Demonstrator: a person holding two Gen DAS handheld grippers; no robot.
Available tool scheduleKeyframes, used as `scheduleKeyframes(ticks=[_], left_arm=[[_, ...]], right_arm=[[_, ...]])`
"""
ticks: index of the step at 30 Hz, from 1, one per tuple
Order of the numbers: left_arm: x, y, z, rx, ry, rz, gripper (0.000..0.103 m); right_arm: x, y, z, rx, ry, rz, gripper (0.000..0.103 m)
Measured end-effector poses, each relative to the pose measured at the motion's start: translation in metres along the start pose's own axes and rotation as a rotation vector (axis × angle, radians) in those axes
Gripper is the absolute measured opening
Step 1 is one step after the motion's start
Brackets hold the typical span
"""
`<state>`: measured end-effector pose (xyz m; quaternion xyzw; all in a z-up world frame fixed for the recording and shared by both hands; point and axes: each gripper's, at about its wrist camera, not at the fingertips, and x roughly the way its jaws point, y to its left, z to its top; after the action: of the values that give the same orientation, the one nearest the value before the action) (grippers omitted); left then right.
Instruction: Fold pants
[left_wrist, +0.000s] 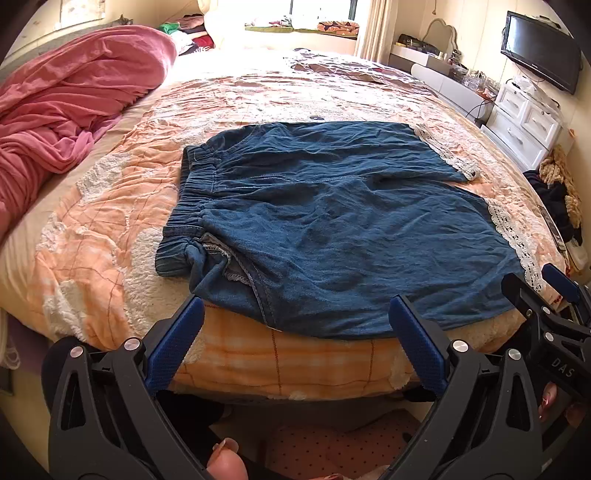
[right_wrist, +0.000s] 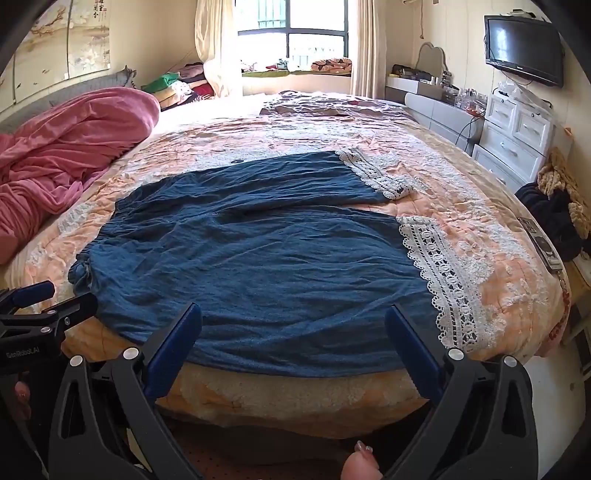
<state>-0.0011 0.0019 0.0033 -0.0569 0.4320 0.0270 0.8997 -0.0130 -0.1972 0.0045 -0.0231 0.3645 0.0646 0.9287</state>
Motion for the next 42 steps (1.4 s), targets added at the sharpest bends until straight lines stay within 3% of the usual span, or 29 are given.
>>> scheduleKeyframes(ticks=[42], left_arm=[[0.0025, 0.0014, -0.0017, 0.004, 0.007, 0.004, 0.094]], right_arm=[[0.0018, 0.0021, 0.0016, -0.009, 0.009, 0.009, 0.099]])
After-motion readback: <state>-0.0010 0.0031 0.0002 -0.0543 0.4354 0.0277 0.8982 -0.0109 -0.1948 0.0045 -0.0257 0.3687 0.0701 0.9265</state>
